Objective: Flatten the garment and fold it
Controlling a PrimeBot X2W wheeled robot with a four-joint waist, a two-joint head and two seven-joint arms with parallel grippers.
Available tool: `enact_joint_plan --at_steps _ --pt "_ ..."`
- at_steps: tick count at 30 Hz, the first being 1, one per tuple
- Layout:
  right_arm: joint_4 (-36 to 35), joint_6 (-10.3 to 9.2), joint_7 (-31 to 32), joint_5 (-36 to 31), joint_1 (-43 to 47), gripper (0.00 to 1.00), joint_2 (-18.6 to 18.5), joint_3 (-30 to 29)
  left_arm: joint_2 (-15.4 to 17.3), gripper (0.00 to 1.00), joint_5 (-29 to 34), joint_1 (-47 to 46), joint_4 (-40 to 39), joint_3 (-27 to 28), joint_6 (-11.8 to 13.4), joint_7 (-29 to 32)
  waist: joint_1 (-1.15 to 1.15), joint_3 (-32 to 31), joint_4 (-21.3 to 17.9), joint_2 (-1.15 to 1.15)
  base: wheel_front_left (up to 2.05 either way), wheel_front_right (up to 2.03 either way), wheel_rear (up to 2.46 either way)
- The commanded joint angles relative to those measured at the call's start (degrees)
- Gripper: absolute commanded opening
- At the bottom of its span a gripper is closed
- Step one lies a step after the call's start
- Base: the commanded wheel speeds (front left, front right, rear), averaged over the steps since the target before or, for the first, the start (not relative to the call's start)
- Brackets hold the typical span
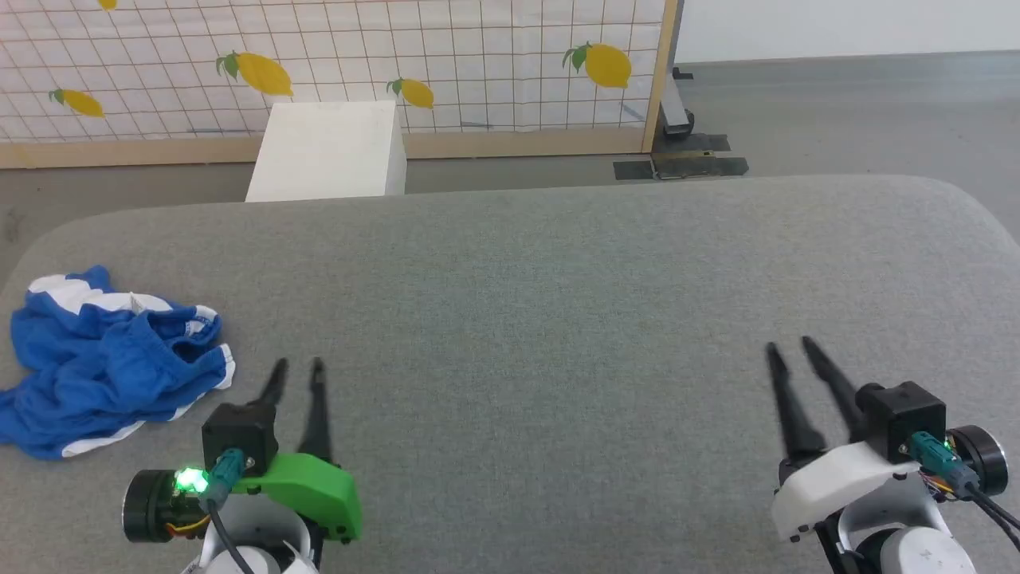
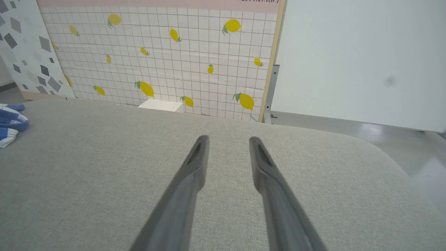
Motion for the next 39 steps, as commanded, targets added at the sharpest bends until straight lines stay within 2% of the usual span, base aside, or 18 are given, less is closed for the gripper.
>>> enact_joint_plan --at_steps 1,22,39 --pt "0.0 0.00 0.0 0.0 0.0 1.00 0.0 0.0 0.0 1.00 0.0 0.0 0.0 0.0 0.0 0.0 0.00 0.0 0.0 0.00 0.00 0.00 0.00" --pt "2.8 -0.03 -2.4 3.6 0.4 1.00 0.0 0.4 0.0 1.00 -1.8 0.0 2.0 -1.1 1.0 -2.4 0.00 -0.1 1.4 0.00 0.00 0.00 0.00" --pt "5.5 -0.04 -4.7 6.7 0.5 1.00 0.0 1.1 0.0 1.00 -3.4 0.2 3.3 -1.8 1.9 -4.7 0.00 0.1 7.7 0.00 0.00 0.00 0.00"
